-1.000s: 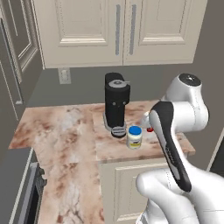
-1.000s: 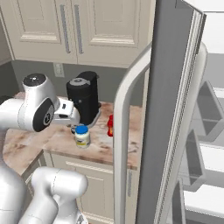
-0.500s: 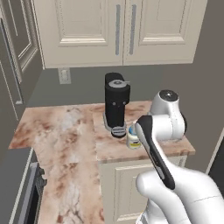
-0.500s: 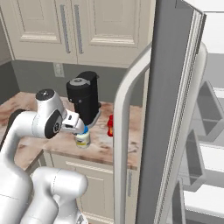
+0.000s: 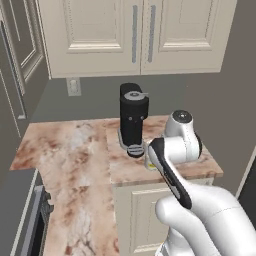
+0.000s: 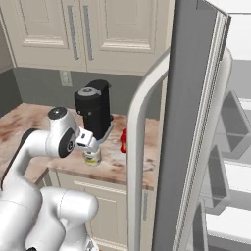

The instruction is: Place the ketchup and mayonnaise from the counter to the top shelf of the fridge. If the existing items in the fridge are on the top shelf, move them to other shelves.

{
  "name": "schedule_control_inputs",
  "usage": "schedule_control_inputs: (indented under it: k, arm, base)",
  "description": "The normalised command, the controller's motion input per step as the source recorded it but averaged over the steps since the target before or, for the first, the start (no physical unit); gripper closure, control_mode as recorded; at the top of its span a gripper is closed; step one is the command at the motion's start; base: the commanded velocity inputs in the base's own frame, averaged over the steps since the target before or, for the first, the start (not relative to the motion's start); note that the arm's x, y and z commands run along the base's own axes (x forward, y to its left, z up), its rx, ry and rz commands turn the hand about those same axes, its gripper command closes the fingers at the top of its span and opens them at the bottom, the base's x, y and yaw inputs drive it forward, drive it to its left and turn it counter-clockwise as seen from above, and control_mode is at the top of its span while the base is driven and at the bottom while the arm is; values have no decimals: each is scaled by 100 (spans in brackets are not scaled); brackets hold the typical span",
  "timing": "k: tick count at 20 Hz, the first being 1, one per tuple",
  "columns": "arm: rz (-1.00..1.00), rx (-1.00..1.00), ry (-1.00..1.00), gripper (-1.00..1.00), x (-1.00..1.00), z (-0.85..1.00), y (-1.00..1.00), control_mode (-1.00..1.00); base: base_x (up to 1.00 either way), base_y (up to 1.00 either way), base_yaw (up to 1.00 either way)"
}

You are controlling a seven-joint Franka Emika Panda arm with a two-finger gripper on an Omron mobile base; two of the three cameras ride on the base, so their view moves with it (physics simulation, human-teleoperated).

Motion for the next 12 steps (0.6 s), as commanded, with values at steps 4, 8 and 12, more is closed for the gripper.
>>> schedule_control_inputs:
  k: [4, 8, 12]
  arm:
    - [0, 0, 0, -100, 34, -17, 0, -100]
    - [-1, 0, 0, -100, 27, -22, 0, -100]
    - [-1, 0, 0, -100, 29, -21, 0, -100]
  base:
    - [0, 0, 0]
    - [0, 0, 0]
    - [0, 0, 0]
